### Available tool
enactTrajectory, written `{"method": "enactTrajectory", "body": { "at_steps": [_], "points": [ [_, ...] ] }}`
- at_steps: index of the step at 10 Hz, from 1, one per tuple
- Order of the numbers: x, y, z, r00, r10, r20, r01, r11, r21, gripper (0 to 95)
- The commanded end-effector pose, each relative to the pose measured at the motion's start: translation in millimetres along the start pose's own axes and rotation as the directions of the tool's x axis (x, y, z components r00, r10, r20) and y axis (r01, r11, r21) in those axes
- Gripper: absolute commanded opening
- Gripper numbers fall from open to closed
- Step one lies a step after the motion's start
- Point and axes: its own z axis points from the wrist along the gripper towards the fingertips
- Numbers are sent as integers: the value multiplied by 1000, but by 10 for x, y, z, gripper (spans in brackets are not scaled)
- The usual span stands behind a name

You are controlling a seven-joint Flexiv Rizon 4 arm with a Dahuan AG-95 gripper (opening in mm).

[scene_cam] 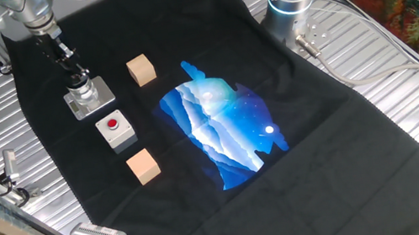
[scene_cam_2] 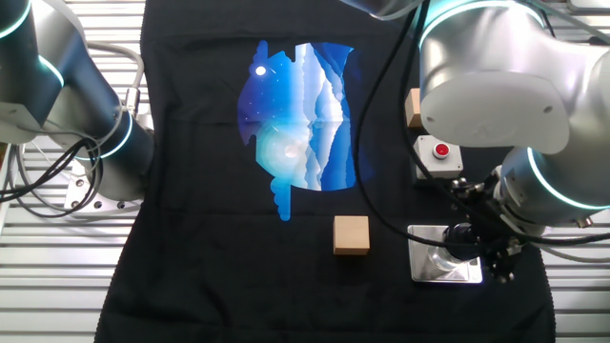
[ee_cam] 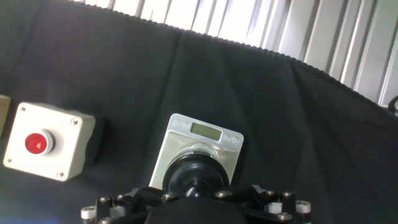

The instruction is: Screw the lid onto the jar

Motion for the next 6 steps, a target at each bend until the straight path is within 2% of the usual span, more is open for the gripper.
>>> {"method": "enactTrajectory", "body": {
  "at_steps": [1, 6],
  "points": [
    [-25, 0, -1, 999, -49, -3, 49, 999, 1, 950],
    [-44, 17, -3, 999, -51, -3, 51, 999, -1, 950]
  ]
}}
